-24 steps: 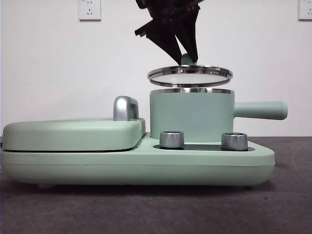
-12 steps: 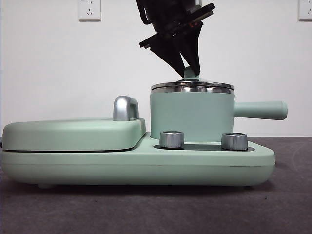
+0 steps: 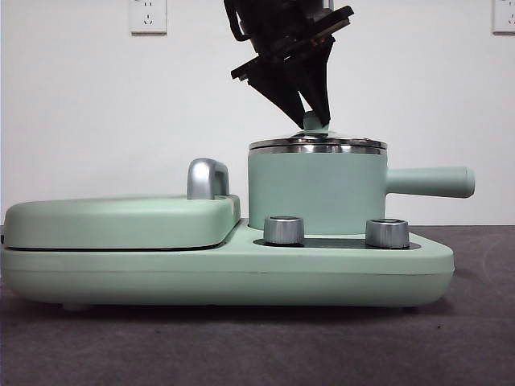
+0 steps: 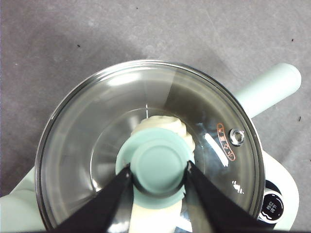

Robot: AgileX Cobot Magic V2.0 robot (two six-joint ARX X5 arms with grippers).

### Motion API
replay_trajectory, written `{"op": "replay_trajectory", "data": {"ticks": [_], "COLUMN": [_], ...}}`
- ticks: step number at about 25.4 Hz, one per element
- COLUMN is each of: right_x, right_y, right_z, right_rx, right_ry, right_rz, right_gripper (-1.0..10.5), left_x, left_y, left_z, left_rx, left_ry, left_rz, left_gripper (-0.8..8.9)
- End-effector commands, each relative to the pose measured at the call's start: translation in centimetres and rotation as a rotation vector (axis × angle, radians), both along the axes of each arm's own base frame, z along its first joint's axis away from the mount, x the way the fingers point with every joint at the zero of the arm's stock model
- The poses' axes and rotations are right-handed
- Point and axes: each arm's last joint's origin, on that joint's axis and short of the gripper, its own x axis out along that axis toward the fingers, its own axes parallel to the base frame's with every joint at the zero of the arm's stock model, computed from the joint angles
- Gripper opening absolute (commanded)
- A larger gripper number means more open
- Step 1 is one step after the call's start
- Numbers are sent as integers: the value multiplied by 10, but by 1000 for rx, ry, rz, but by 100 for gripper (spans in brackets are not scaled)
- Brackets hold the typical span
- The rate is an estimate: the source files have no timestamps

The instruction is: Put the buns in a small steamer

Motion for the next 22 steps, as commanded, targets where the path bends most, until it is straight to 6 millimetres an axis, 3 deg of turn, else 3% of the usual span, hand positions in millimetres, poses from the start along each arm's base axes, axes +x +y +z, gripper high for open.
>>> {"op": "replay_trajectory", "data": {"ticks": [1,3,6,12,14,16,22], "right_x": [-1,-1,-1,-1,-1,-1,-1], "right_y": [-1,-1,-1,-1,-1,-1,-1], "right_z": [3,3,3,3,3,3,2], "right_rx": [1,1,2,2,2,2,0], "right_ry": [-24,-24,-24,-24,-23,-23,-22], "right_rz": [8,8,8,9,9,9,9], "right_gripper": [527,527,527,527,527,527,527], "left_x": [4,4,-10,-65,-85,-110,-160], "left_y": [-7,-1,11,58,74,94,136], "left_z": [-7,0,19,79,89,88,68], "left_rx": [-2,-15,-3,-10,-18,4,42], "left_ry": [14,26,45,79,79,101,140], "left_rz": [-5,29,36,79,84,80,79], "left_gripper": [398,504,501,500,500,500,500]}}
